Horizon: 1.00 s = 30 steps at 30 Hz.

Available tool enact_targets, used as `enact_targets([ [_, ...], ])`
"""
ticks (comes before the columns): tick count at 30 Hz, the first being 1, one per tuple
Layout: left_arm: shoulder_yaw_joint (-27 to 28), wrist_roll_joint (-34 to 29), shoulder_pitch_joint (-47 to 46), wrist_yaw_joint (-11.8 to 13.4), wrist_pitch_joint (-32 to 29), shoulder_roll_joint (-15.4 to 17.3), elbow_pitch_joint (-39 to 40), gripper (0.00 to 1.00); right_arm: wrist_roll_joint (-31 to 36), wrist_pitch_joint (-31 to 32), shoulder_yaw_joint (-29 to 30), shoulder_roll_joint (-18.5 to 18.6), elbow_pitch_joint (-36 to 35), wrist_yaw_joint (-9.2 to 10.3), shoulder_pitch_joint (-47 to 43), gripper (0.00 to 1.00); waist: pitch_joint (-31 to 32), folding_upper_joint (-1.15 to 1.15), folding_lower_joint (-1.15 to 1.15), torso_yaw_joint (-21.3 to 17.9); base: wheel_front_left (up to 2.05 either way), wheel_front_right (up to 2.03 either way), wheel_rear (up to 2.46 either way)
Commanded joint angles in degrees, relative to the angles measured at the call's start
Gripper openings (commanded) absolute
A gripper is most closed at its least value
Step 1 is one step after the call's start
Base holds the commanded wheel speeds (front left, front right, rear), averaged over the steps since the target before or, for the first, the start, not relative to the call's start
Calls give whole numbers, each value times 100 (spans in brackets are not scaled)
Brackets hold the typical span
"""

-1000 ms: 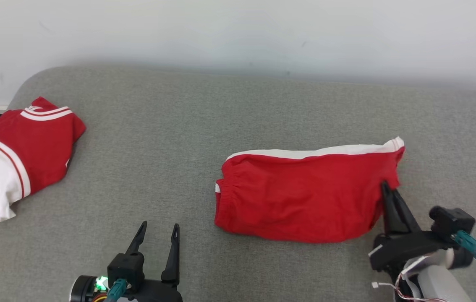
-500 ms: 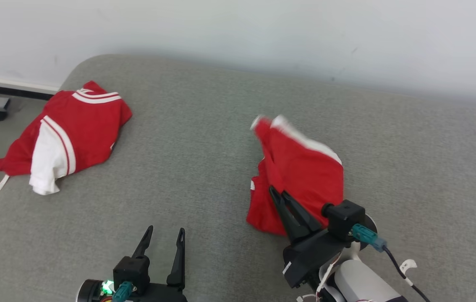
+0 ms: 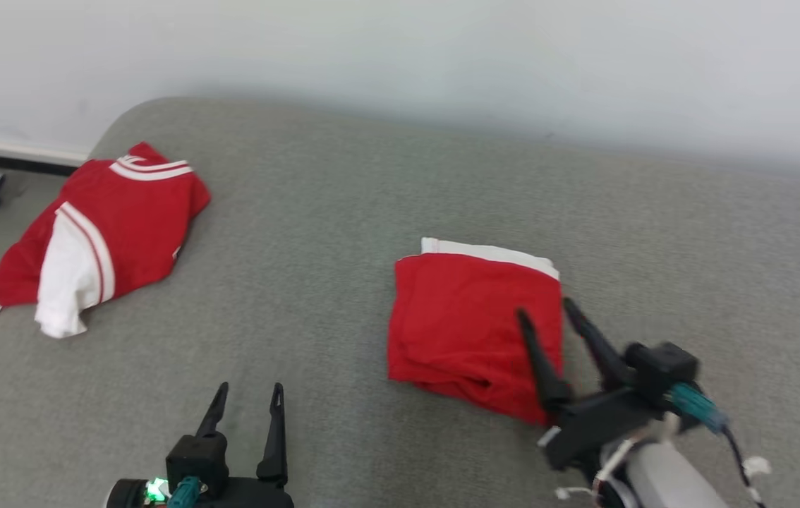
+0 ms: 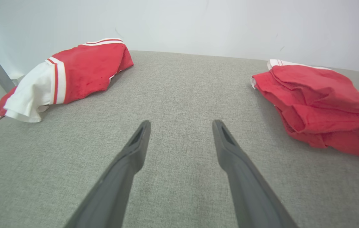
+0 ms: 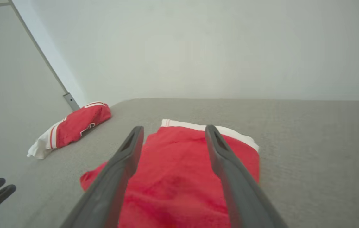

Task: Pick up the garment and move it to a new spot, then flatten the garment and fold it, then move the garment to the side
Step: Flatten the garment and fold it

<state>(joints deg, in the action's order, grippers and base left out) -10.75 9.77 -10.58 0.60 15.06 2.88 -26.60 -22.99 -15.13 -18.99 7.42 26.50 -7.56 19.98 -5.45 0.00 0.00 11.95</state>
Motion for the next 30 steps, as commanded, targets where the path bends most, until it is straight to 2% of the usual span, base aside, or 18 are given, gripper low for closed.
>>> enact_targets([
  [1,59,-72,81,39,17,2,35,100,168,-2,180,28,-52,13,-183,100,65,0,0,-293,0,0,0],
  [9,489,-271,318,55,17,1,208,100,1143,-1,1642,-117,-285,13,-1013,100,210,0,0,-859,0,0,0],
  [13,619,-340,480,27,17,2,266,100,1392,-1,2024,-254,-337,13,-1307,100,314,0,0,-1036,0,0,0],
  [22,781,-352,888,38,17,1,506,100,1589,-1,2270,-418,-442,13,-1616,100,514,0,0,-1315,0,0,0],
  [30,804,-380,1097,42,17,1,622,100,1510,-1,2167,-454,-385,13,-1716,100,662,0,0,-1418,0,0,0],
])
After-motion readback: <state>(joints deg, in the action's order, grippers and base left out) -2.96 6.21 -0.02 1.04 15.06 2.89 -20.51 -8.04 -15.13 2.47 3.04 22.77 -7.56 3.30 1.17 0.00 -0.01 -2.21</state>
